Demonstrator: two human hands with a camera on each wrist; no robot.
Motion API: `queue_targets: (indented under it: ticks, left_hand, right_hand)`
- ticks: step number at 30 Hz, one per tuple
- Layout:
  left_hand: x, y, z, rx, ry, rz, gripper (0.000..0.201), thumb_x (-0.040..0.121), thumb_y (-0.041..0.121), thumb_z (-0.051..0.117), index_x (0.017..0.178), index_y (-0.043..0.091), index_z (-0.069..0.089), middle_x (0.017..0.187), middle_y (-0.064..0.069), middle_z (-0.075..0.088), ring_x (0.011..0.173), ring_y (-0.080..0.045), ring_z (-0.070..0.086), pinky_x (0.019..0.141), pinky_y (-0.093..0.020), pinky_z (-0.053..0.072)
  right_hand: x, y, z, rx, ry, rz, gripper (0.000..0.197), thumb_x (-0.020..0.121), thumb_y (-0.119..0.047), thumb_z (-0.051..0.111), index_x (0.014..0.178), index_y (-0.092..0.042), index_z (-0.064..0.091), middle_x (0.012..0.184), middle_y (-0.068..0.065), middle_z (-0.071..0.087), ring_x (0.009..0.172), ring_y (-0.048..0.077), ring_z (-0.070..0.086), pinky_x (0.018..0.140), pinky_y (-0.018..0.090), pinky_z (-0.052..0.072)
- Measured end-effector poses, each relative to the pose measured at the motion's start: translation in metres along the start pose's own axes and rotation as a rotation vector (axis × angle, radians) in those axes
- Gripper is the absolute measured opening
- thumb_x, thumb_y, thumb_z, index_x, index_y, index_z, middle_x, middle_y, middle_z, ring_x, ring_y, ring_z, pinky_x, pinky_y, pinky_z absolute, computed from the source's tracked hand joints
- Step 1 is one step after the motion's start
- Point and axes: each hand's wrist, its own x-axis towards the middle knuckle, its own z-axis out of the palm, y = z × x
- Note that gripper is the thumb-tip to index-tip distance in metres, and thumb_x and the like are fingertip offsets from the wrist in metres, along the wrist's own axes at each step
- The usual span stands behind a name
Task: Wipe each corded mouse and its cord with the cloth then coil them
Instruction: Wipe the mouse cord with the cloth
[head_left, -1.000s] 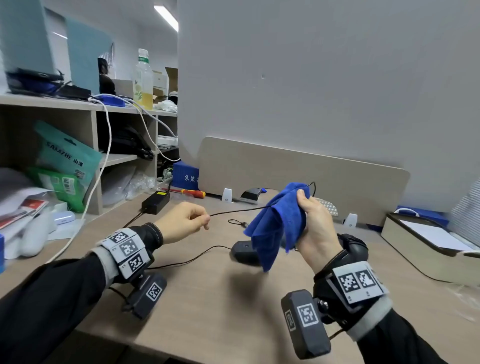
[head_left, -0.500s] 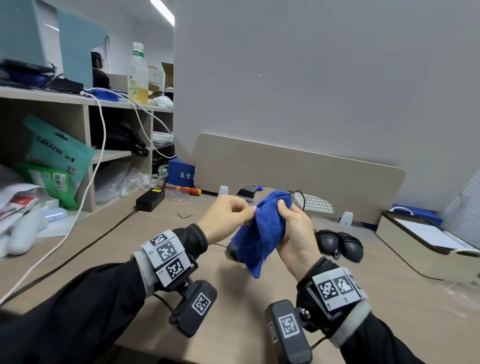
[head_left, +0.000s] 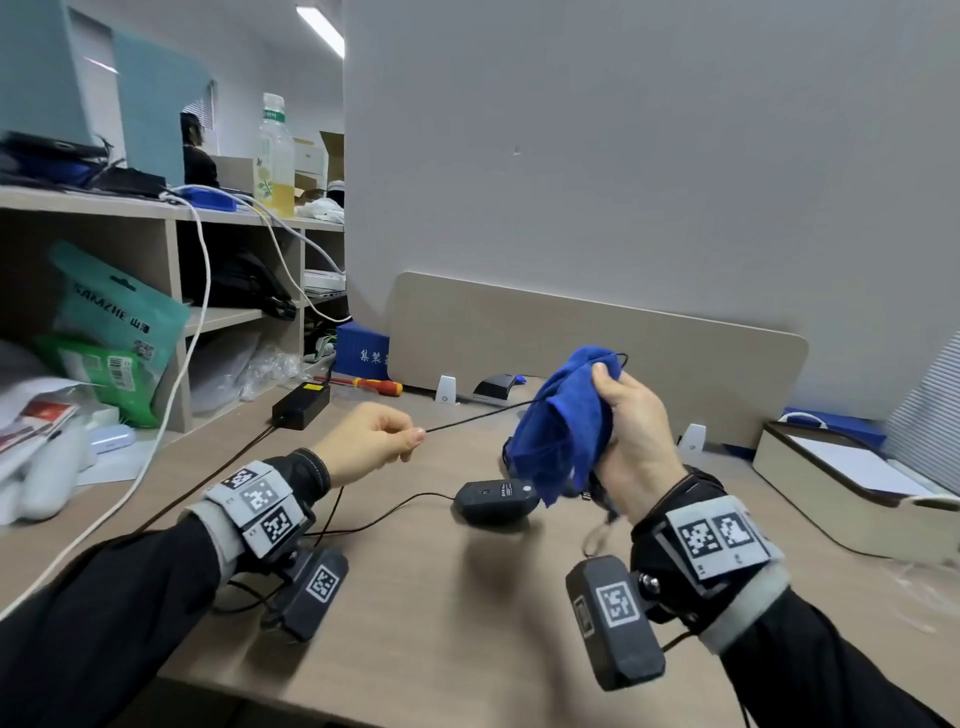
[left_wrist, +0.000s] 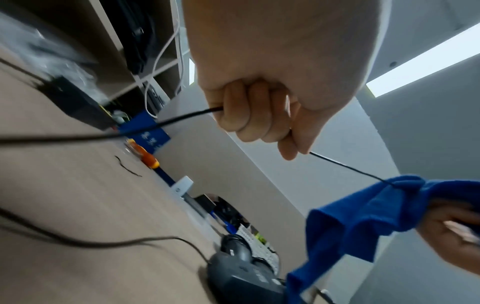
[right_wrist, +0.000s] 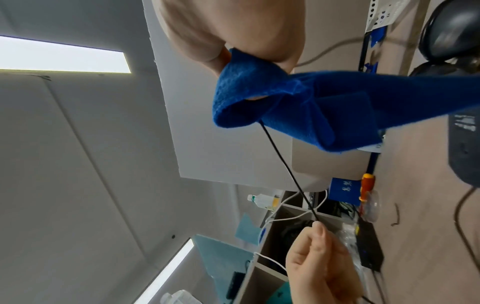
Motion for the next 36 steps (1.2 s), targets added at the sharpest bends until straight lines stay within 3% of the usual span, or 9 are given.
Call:
queue_targets:
  ticks: [3,6,10,13,17,22,28,33,36]
  left_hand:
    - [0.003,0.001,0.011,-0.005,-0.15,-0.129,0.015,0.101,0.013,0.053,0.091,0.01,0.064,0.071,-0.004,0.066,0.053,-0.008,0.052,0.048,-0.016,0.038]
    - [0.004,0.024,0.024,-0.073,-0.206,-0.043,0.014,0.1,0.01,0.052,0.107,0.007,0.064,0.078,-0.005,0.072,0.064,-0.011,0.062,0.062,-0.021,0.045]
    - [0.007,0.056,0.043,-0.139,-0.247,0.07,0.026,0.103,0.013,0.048,0.099,-0.007,0.063,0.063,0.003,0.06,0.051,-0.003,0.051,0.054,-0.015,0.041]
    - [0.008,0.057,0.049,-0.085,-0.141,0.175,0.026,0.101,0.012,0.05,0.086,0.003,0.07,0.053,0.016,0.056,0.049,-0.002,0.042,0.053,-0.016,0.037]
    - [0.01,0.042,0.048,-0.017,-0.067,0.267,0.027,0.097,0.016,0.057,0.073,0.02,0.069,0.067,-0.004,0.057,0.063,-0.013,0.043,0.061,-0.028,0.035]
    - [0.008,0.018,0.034,0.075,0.019,0.216,0.026,0.096,0.01,0.059,0.075,0.015,0.071,0.067,-0.006,0.058,0.059,-0.005,0.043,0.058,-0.019,0.033]
    - [0.015,0.011,0.04,0.163,-0.044,0.092,0.022,0.098,0.014,0.057,0.086,0.013,0.075,0.078,-0.003,0.068,0.067,-0.004,0.053,0.066,-0.021,0.041]
    - [0.015,0.03,0.058,0.03,-0.053,0.133,0.011,0.091,0.015,0.065,0.1,0.014,0.072,0.087,-0.001,0.074,0.079,-0.007,0.069,0.078,-0.026,0.055]
    - [0.014,0.052,0.079,0.057,-0.095,0.205,0.019,0.091,0.028,0.067,0.085,0.011,0.073,0.07,0.004,0.068,0.063,-0.007,0.057,0.061,-0.021,0.046]
  right_hand:
    - [-0.004,0.011,0.003,-0.061,-0.031,0.009,0.019,0.102,-0.009,0.049,0.096,-0.006,0.066,0.09,0.011,0.068,0.083,0.026,0.064,0.082,0.04,0.053]
    - [-0.004,0.019,0.005,-0.087,-0.027,0.027,0.018,0.102,-0.009,0.049,0.096,-0.007,0.066,0.089,0.011,0.069,0.081,0.026,0.067,0.077,0.039,0.055]
    - [-0.003,0.026,0.003,-0.103,-0.024,0.021,0.019,0.103,-0.01,0.047,0.099,-0.004,0.065,0.095,0.017,0.067,0.088,0.032,0.064,0.084,0.045,0.054]
    - [-0.004,0.026,-0.003,-0.115,-0.023,0.033,0.02,0.103,-0.009,0.047,0.102,-0.006,0.067,0.099,0.017,0.07,0.094,0.034,0.065,0.09,0.051,0.054]
    - [0.001,0.024,-0.015,-0.089,0.03,0.092,0.021,0.102,-0.01,0.048,0.103,-0.008,0.069,0.11,0.021,0.07,0.104,0.04,0.066,0.101,0.06,0.047]
    - [0.014,0.012,-0.035,-0.008,0.171,0.052,0.017,0.103,-0.01,0.048,0.109,-0.001,0.061,0.106,0.02,0.066,0.086,0.029,0.066,0.081,0.04,0.054]
    - [0.006,0.026,-0.043,-0.004,0.111,0.076,0.02,0.103,-0.008,0.046,0.096,-0.006,0.065,0.087,0.011,0.068,0.081,0.027,0.065,0.09,0.046,0.05]
    - [-0.003,0.032,-0.041,-0.027,0.032,0.06,0.029,0.1,-0.001,0.041,0.087,-0.006,0.066,0.076,0.007,0.071,0.07,0.019,0.068,0.077,0.034,0.053]
    - [-0.007,0.041,-0.034,-0.054,0.031,0.072,0.023,0.102,-0.005,0.042,0.096,0.0,0.064,0.086,0.015,0.067,0.077,0.026,0.065,0.076,0.037,0.054]
